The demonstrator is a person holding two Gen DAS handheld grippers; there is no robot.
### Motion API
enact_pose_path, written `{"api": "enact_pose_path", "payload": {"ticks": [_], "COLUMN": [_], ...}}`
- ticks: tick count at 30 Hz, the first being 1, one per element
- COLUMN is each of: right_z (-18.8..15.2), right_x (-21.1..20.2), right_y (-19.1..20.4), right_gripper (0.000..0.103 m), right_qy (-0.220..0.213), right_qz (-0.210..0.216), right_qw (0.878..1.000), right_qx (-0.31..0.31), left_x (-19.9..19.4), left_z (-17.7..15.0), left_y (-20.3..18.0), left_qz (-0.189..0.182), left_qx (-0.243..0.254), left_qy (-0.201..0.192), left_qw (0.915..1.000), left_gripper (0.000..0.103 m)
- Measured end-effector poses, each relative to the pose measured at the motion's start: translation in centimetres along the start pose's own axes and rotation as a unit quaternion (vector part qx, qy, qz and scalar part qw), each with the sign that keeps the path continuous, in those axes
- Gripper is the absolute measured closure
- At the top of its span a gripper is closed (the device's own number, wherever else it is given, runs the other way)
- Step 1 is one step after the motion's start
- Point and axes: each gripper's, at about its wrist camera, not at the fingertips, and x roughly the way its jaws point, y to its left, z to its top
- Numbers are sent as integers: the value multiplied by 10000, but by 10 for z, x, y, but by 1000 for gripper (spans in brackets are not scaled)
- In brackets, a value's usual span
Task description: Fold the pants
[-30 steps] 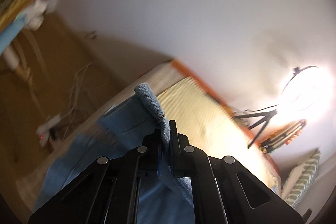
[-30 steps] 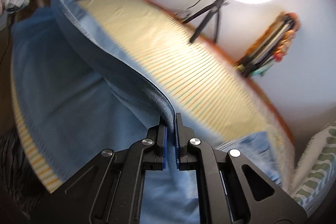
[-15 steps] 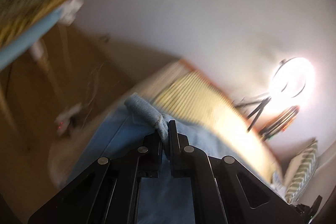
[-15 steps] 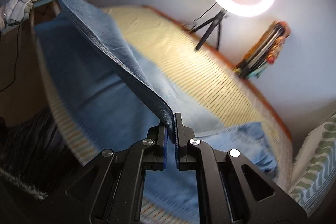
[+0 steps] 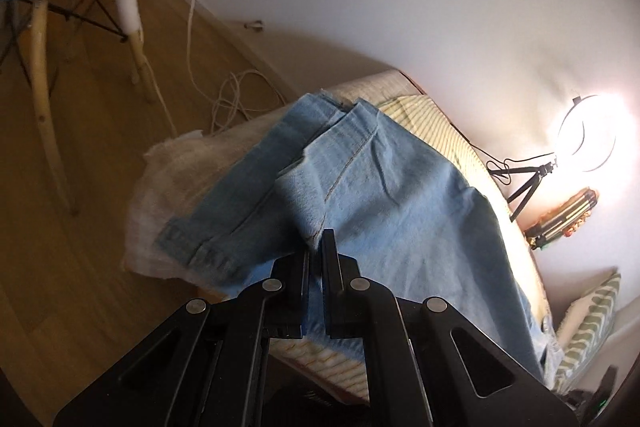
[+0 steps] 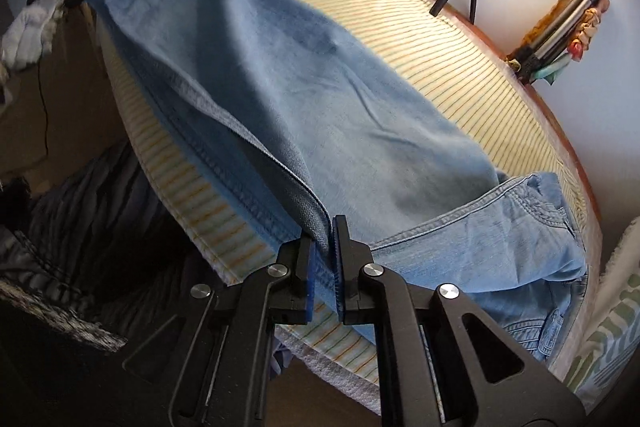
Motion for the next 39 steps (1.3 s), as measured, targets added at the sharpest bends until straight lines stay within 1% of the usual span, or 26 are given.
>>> {"api": "enact_pose_path", "payload": {"ticks": [1, 2, 3, 4, 5, 6, 8, 9, 10, 11, 12, 13, 14, 16, 17, 18, 20, 21, 23, 26, 29, 32, 35, 39], "right_z": [6, 13, 19, 30, 39, 52, 76, 96, 108, 125, 146, 159, 179, 221, 236, 260, 289, 311, 335, 375, 400, 422, 440, 451], "right_x": [-4, -7, -9, -13, -15, -17, -20, -21, -21, -18, -16, -14, -9, 9, 17, 31, 53, 69, 90, 125, 152, 177, 203, 236], "right_y": [-3, -4, -5, -5, -5, -4, 1, 4, 8, 11, 17, 22, 27, 42, 46, 54, 63, 70, 79, 99, 110, 125, 136, 147], "right_gripper": [89, 81, 77, 70, 69, 69, 68, 68, 67, 65, 63, 58, 55, 53, 53, 53, 52, 53, 52, 52, 52, 52, 52, 52], "right_qy": [-18, -27, -70, -164, -225, -307, -443, -544, -602, -682, -785, -854, -938, -989, -975, -939, -919, -853, -787, -642, -514, -394, -143, 277], "right_qz": [114, 248, 355, 491, 594, 786, 981, 1118, 1201, 1273, 1342, 1377, 1428, 1650, 1736, 1894, 1982, 2111, 2180, 2318, 2524, 2571, 2685, 2729], "right_qw": [9999, 9996, 9992, 9985, 9979, 9964, 9942, 9922, 9909, 9894, 9876, 9864, 9847, 9803, 9788, 9761, 9745, 9724, 9714, 9691, 9649, 9641, 9617, 9603], "right_qx": [69, 124, 142, 150, 139, 105, 58, -16, -64, -131, -238, -294, -351, -460, -482, -511, -510, -502, -525, -553, -512, -537, -532, -513], "left_x": [-2, -2, -2, -1, -1, -1, 0, 2, 4, 6, 9, 11, 13, 14, 15, 15, 16, 17, 15, 14, 13, 10, 9, 9], "left_z": [-3, -6, -8, -8, -9, -8, -4, -2, -1, 1, 3, 4, 6, 9, 10, 11, 12, 12, 13, 14, 13, 13, 13, 13], "left_y": [2, 6, 10, 13, 17, 17, 18, 18, 17, 18, 21, 22, 24, 25, 26, 27, 27, 26, 26, 24, 21, 19, 16, 15], "left_qz": [24, 19, -60, -123, -186, -233, -256, -235, -243, -301, -380, -414, -428, -418, -450, -474, -463, -452, -420, -426, -375, -365, -357, -336], "left_qx": [-6, -26, -88, -118, -118, -103, -65, -18, -16, -74, -173, -244, -315, -392, -441, -485, -536, -521, -484, -458, -339, -265, -178, -114], "left_qy": [-25, -29, -1, -2, 2, 9, -31, -31, -17, 15, 72, 87, 77, 40, 13, -21, -103, -123, -174, -212, -235, -267, -294, -329], "left_qw": [10000, 10000, 9999, 9999, 9998, 9997, 9996, 9997, 9997, 9995, 9991, 9988, 9986, 9983, 9980, 9977, 9974, 9975, 9978, 9978, 9984, 9986, 9988, 9988], "left_gripper": [99, 100, 100, 100, 100, 100, 99, 96, 94, 88, 84, 82, 82, 82, 82, 82, 85, 85, 91, 93, 94, 94, 94, 95]}}
